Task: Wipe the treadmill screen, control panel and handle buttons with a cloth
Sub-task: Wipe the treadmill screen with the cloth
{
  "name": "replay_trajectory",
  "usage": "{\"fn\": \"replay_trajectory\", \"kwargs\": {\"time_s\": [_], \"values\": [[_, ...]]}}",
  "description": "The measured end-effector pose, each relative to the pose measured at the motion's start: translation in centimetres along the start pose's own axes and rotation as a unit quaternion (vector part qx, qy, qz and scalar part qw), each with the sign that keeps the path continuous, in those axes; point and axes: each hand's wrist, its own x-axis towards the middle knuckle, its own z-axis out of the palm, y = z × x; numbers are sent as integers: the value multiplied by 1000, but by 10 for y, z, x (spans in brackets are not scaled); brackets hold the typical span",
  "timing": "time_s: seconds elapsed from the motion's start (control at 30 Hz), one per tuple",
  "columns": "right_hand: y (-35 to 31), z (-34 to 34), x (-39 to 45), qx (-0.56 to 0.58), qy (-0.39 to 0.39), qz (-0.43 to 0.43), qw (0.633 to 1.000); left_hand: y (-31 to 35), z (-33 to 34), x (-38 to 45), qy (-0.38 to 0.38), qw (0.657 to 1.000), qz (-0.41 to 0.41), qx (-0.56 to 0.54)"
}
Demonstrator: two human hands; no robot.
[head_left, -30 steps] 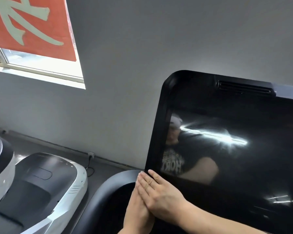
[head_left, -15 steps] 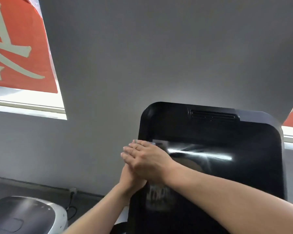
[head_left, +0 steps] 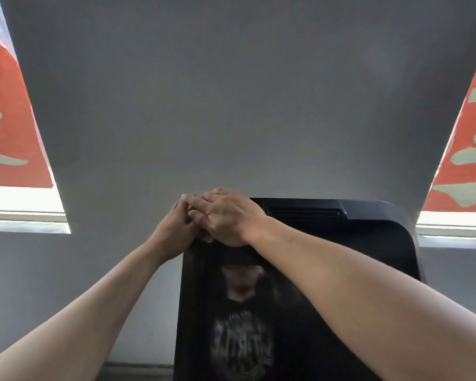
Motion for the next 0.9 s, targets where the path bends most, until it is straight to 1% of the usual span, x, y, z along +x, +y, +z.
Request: {"fn": "replay_trajectory", "kwargs": {"time_s": [0.03, 0.1, 0.13, 0.17, 0.27, 0.43, 0.5, 0.63, 0.7, 0.77, 0.83, 0.9], "values": [[7, 1, -4, -23, -6, 8, 1000, -3, 1, 0, 24, 1000, 1, -2], [18, 2, -13, -67, -6, 36, 997, -5, 3, -1, 77, 996, -3, 35], [21, 1, -18, -81, -1, 50, 995, -1, 4, -2, 91, 994, 5, 53], [25, 1, -21, -94, 2, 60, 994, 4, 6, -1, 87, 993, 28, 75], [41, -2, -41, -117, -1, 76, 990, 26, 16, 2, 5, 987, 93, 131], [67, -6, -84, -176, -7, 71, 982, 49, 30, 17, -61, 965, 123, 222], [65, -4, -85, -179, -4, 68, 982, 57, 36, 22, -77, 956, 133, 251], [59, -11, -87, -206, -3, 81, 975, 64, 41, 26, -78, 962, 130, 228], [62, -16, -98, -225, -5, 110, 968, 61, 39, 24, -83, 965, 125, 213], [71, -22, -113, -220, -20, 166, 961, 59, 37, 22, -98, 964, 123, 216], [78, -29, -127, -209, -41, 226, 951, 61, 38, 21, -115, 956, 120, 240], [78, -36, -129, -186, -62, 264, 944, 68, 42, 23, -123, 947, 112, 274]]}}
